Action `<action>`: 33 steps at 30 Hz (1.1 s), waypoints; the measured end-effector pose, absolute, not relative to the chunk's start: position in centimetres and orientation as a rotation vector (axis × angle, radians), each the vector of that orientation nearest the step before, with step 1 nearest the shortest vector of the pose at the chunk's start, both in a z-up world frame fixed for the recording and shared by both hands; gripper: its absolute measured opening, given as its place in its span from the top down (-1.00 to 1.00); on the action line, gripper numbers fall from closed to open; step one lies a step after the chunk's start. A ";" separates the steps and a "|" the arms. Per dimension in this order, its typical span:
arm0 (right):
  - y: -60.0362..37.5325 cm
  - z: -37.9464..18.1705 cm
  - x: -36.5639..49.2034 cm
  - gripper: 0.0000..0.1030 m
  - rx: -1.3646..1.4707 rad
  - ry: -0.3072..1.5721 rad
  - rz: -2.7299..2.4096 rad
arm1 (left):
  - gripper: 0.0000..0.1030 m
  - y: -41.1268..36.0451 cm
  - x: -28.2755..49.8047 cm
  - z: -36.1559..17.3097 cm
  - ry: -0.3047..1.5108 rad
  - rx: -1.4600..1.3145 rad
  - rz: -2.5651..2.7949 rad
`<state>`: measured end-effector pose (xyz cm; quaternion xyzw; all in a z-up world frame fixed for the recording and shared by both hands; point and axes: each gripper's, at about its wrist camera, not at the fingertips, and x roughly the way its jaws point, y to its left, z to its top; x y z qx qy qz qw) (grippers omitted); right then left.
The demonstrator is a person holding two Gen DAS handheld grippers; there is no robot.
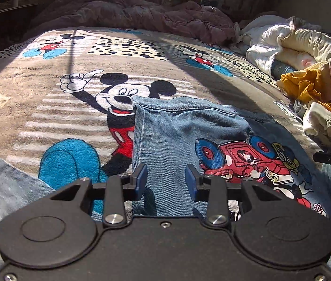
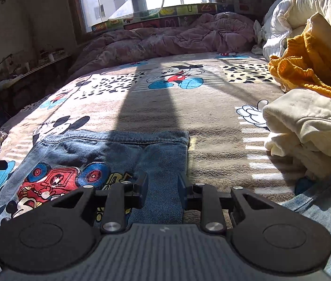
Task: Fold clothes
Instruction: 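Lay the edge flat and open the left gripper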
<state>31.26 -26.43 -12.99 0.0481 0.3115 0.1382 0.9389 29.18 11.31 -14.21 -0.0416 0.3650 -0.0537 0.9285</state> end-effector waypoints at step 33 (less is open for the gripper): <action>-20.3 -14.7 5.5 0.17 -0.161 0.496 0.350 | -0.31 -2.0 5.9 -16.7 0.556 0.116 -0.136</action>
